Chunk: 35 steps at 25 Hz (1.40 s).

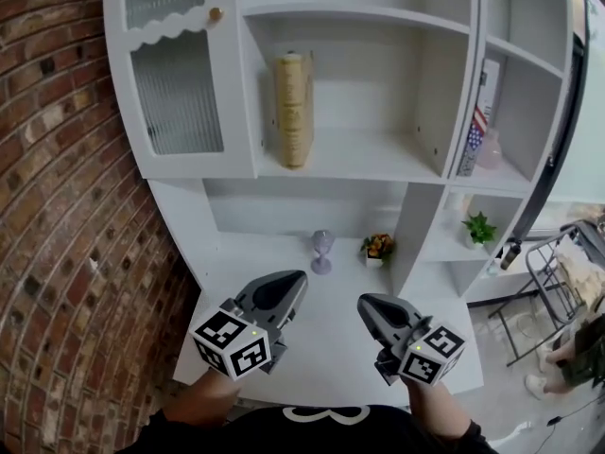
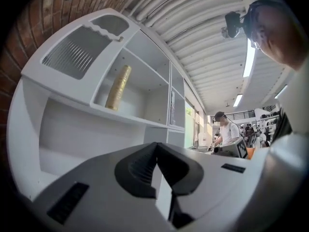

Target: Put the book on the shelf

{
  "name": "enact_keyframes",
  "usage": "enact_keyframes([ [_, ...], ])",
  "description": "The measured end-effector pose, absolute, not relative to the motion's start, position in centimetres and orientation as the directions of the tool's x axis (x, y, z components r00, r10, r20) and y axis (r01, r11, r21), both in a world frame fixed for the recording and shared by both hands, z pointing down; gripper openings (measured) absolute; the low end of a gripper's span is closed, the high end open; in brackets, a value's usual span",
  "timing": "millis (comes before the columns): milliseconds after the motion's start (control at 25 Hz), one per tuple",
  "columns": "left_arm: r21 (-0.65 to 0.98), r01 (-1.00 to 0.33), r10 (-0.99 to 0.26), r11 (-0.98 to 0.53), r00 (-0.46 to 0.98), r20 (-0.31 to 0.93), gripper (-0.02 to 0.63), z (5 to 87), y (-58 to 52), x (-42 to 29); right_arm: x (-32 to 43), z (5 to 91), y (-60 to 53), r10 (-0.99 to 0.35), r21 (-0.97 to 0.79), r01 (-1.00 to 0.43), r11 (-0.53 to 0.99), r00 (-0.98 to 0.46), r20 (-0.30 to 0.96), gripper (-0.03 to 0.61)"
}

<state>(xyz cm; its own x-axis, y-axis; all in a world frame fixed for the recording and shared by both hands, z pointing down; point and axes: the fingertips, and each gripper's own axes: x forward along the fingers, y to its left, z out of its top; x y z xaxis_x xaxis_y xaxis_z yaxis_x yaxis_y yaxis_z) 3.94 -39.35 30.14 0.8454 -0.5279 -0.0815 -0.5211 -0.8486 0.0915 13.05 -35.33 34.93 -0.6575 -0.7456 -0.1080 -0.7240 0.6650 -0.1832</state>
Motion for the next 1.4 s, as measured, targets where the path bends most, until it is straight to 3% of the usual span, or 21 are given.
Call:
enact_keyframes([
  [440, 0.264, -0.444, -0.472, -0.856, 0.88, -0.05, 0.003, 35.6, -36.8, 2.6, 11.1, 37.3, -36.1, -0.733, -0.239, -0.701, 0.672, -0.676, -0.078, 0.011],
  [1400, 0.297, -0.483, -0.508, -0.824, 0.861, -0.011, 0.003, 37.2, -35.8, 0.9, 10.7, 39.0, -34.4, -0.741, -0.207, -0.718, 0.665, -0.668, -0.063, 0.009],
])
